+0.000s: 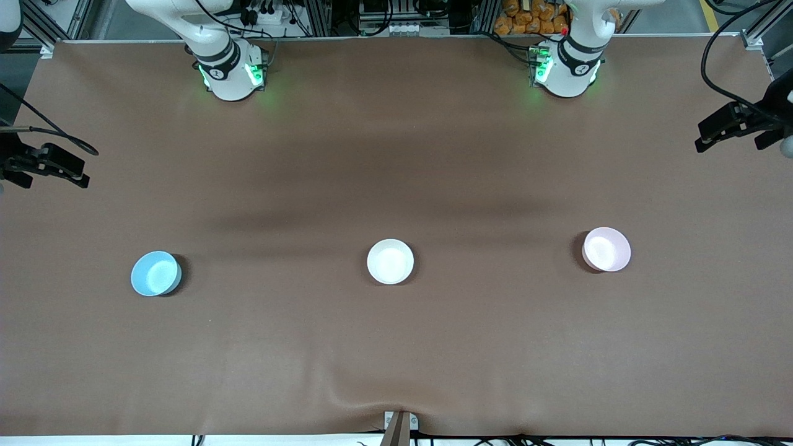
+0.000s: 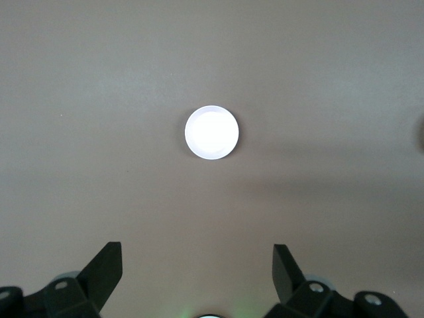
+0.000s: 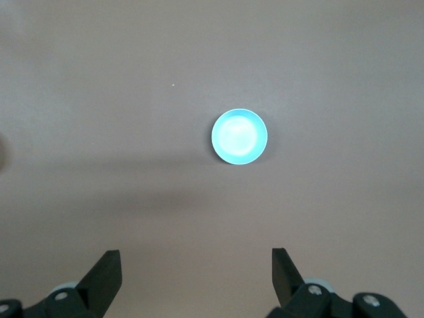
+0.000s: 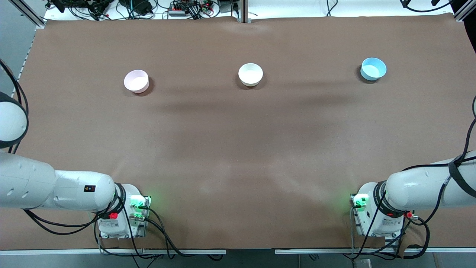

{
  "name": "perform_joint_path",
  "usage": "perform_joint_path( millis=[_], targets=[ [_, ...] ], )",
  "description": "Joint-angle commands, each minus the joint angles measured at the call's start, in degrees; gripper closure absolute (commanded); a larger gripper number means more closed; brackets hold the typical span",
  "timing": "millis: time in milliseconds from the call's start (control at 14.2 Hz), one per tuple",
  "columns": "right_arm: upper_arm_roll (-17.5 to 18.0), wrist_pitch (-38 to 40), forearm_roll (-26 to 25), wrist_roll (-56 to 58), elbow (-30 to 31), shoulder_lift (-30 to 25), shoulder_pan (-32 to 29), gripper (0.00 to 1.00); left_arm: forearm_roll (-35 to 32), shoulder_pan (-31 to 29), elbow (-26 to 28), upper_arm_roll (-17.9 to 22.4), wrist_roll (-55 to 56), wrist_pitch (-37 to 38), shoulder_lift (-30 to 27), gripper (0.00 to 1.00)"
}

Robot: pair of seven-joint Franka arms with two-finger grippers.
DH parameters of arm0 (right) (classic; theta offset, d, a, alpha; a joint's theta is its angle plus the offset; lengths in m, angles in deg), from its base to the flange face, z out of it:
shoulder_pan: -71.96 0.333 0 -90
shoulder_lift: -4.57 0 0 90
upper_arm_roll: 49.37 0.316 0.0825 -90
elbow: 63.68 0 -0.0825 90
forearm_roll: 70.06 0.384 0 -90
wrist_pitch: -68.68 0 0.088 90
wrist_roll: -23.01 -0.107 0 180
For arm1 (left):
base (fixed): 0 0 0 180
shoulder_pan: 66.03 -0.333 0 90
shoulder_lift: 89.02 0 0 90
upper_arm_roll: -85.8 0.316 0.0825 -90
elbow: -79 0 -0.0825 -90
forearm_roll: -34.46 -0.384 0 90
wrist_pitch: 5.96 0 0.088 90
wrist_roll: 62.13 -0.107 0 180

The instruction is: Stack pink and blue bowls on white bowl

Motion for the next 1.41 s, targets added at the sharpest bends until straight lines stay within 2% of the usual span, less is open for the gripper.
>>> perform_joint_path(
  millis=[0, 211, 422, 633, 774, 985, 1337],
  targets=[
    [0.0, 0.6, 0.4, -0.6, -0.3, 0.2, -0.1, 0.00, 0.2, -0.8, -1.1, 0.2, -1.6, 0.0, 3.3, 0.00],
    [-0.2, 0.6, 0.4, -0.6, -0.2, 0.7, -0.7, 0.00, -0.5, -1.5, -0.7, 0.3, -2.3, -3.7, 7.1, 0.00],
    [-0.2, -0.1, 0.4, -0.4, 0.4, 3.8, -1.7, 0.00, -0.6, -3.6, -0.5, 0.2, -3.4, -8.7, 12.4, 0.00],
    [-0.2, -5.6, 0.3, -0.1, 1.3, 6.1, -3.1, 0.00, -0.3, -3.7, 0.4, 0.2, -4.0, -12.2, 15.8, 0.00],
    [-0.2, -9.5, 0.3, -0.1, 2.9, 8.5, -4.3, 0.00, 0.1, -4.4, 4.9, 0.2, -4.0, -17.4, 16.5, 0.00],
    [-0.2, -10.2, 0.3, -0.4, 3.7, 12.7, -5.3, 0.00, 0.3, -5.2, 12.6, 0.2, -4.1, -27.5, 17.3, 0.00],
    [-0.2, -21.0, 0.4, -0.6, 6.6, 17.7, -5.3, 0.00, 0.4, -6.3, 15.4, 0.1, -4.3, -34.3, 23.4, 0.00]
  ],
)
